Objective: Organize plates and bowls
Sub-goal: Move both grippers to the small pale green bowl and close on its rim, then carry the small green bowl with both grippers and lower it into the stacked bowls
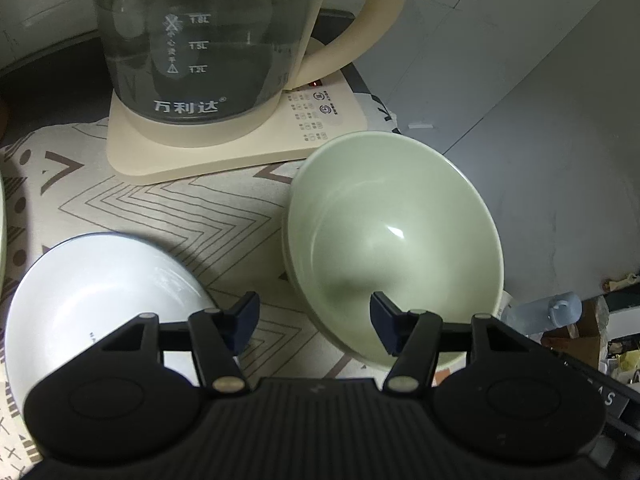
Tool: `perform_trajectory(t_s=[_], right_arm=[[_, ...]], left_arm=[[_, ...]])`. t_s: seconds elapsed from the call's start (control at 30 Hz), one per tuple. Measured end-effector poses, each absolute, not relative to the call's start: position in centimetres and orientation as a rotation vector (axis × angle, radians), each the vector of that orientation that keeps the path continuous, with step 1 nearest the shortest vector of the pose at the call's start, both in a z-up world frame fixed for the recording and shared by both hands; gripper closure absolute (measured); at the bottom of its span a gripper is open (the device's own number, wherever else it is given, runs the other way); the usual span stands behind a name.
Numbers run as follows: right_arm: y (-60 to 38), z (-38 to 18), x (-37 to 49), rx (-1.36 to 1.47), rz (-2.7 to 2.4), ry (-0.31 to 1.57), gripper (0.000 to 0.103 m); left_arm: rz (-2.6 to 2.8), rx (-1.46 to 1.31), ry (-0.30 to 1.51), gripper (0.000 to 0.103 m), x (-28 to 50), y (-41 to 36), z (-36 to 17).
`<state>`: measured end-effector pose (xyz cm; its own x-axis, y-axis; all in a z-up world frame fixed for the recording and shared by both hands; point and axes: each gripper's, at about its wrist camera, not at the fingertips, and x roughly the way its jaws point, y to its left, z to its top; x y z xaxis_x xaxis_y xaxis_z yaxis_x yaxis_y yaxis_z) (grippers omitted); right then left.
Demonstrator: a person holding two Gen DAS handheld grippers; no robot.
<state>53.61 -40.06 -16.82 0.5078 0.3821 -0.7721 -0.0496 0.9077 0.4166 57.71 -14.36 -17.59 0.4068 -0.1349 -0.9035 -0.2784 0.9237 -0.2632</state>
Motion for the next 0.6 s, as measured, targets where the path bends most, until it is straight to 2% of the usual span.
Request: perform_trajectory(t_s=[0.17, 0.27, 0.33, 0.4, 0.6], right_arm=[[-40.5, -16.2, 53.6, 0.394, 0.27, 0.972, 0.054], [-40.6, -15.9, 54.1, 0.416, 0.283, 0.962, 0.053], [-40.1, -16.1, 54.5, 0.4, 0.304, 0.976, 0.053], [-39.4, -16.4, 54.9, 0.384, 0.317, 0.989, 0.053], [-37.7, -18.3, 55.7, 0.375, 0.337, 1.054, 0.055]], left_arm=[[0.103, -0.42, 1.164, 0.053, 58.0, -14.4, -18.2], [0.107, -0.435, 1.166, 0.064, 58.2, -14.3, -18.6], [0.103, -0.444, 1.155, 0.076, 58.2, -14.2, -18.9], [0.102, -0.451, 1.147, 0.081, 58.3, -14.2, -19.0], [0.115, -0.46, 1.155, 0.088, 58.2, -14.0, -19.7]])
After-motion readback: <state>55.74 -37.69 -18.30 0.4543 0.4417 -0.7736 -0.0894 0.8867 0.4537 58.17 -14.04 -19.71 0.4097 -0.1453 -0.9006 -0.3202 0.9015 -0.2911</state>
